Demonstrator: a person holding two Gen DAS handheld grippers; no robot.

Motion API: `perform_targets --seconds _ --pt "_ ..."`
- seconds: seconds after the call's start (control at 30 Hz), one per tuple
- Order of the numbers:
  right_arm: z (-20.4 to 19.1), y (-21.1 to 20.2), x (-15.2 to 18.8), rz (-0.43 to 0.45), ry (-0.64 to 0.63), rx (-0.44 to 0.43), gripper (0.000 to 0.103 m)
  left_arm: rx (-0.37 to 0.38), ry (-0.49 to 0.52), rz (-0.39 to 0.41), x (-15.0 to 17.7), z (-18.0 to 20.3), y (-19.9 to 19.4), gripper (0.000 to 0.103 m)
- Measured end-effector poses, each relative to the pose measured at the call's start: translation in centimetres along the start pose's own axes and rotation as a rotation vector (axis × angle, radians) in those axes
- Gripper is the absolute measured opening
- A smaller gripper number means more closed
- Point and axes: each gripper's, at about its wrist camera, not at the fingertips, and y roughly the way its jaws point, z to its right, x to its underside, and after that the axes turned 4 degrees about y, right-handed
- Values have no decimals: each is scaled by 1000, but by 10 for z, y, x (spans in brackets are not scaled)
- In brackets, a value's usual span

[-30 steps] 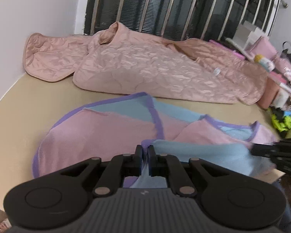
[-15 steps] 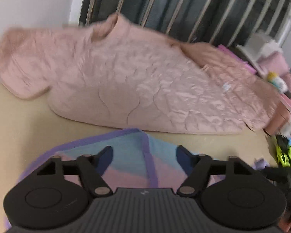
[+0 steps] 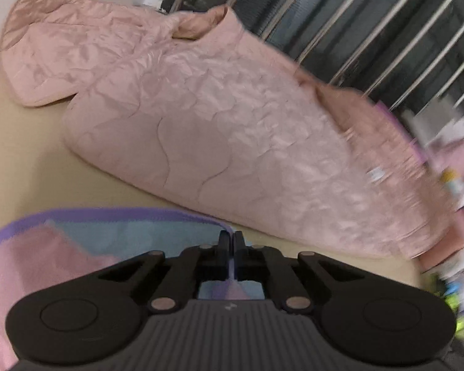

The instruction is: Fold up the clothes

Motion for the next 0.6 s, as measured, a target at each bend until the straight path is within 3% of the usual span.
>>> perform_targets --seconds 0.1,0.2,0.33,0.4,0.5,0.6 --pt "-10 -29 12 74 -31 -14 3 85 -72 52 17 -5 -37 1" --pt "-20 -60 29 144 -59 -45 3 101 -133 93 47 -10 -73 1" --pt "-26 -67 36 92 -110 -85 5 64 -142 63 61 -15 -82 1" --pt "-28 -66 28 92 -143 -84 14 53 -135 45 63 -13 -85 1" --pt "-25 -76 13 139 -162 -77 38 15 -89 36 79 -10 -90 2" --pt "-18 -73 9 116 -108 -112 40 -74 -69 -14 92 -13 -79 2"
